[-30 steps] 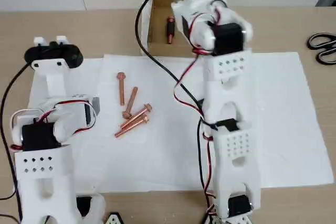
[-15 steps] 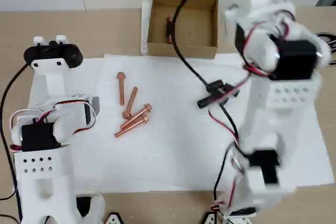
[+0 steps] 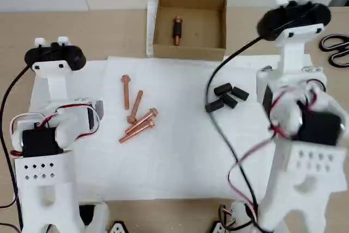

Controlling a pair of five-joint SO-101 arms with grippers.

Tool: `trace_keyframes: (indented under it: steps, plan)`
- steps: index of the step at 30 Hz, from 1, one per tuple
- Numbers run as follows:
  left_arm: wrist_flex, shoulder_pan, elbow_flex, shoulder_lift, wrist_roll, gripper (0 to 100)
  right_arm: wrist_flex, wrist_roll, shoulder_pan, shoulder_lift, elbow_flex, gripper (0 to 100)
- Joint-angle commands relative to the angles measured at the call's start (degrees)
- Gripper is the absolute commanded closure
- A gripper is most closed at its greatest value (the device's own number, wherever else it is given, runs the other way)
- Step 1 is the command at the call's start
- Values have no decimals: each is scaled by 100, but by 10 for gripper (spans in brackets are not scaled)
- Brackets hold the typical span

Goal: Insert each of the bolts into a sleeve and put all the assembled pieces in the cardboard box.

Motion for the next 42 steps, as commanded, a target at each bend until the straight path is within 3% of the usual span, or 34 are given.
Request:
trace_keyframes:
  steps: [1,6,13,19,26,30,42]
  plan:
    - [-44,-35,-207,-79,-44,817,-576,440,92,101,633,875]
    - [-44,-44,-207,-79,-44,817,-558,1732,57,1358,352,875]
    - [-44,-44,-207,-79,-35,817,48,2681,110,3653,-1196,874]
    - [44,-105,-207,-88,-53,818,892,3077,48,5270,-2884,874]
    - [-9,-1354,-207,-79,-35,818,1314,3235,-198,6053,-4105,874]
    - [0,-1688,-207,-79,-35,818,1305,3446,-470,6290,-4202,873]
    - [-193,-1679,233,-79,-35,818,884,3473,-523,7055,-4202,873]
